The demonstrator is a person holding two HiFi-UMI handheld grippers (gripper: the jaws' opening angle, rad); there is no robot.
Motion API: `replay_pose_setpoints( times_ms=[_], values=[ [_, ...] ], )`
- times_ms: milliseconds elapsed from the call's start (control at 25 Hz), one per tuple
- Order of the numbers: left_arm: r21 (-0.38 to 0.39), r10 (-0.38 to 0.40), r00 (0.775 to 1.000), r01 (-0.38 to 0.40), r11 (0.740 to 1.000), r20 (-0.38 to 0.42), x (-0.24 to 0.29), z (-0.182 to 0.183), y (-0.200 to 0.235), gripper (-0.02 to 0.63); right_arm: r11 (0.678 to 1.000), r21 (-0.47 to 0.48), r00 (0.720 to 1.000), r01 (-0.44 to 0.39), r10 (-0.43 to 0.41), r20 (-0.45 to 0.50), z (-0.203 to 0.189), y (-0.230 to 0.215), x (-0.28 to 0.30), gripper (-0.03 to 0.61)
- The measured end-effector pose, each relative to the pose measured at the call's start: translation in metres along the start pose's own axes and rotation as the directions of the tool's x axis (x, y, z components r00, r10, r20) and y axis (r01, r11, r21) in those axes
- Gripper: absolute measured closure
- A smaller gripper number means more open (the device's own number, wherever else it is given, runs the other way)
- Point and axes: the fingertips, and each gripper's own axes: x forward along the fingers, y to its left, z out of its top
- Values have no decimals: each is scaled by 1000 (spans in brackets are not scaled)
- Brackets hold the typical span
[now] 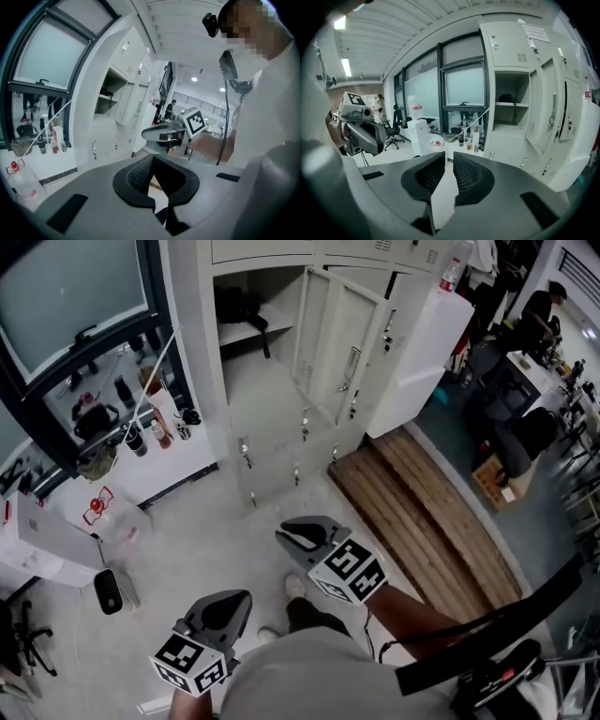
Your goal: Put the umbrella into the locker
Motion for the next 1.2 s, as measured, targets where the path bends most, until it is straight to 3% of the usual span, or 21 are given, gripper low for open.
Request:
replay_pose_setpoints(
  times_ms=[480, 1200],
  values=[
    [-14, 30, 1000, -30, 999, 8, -37, -32, -18, 604, 997, -43, 998, -64, 65, 18, -2, 70, -7, 528],
    [-41, 38, 999, -38, 998, 7, -55, -44, -13, 604, 994, -51, 995, -101, 102, 21, 5, 96, 7, 546]
  ],
)
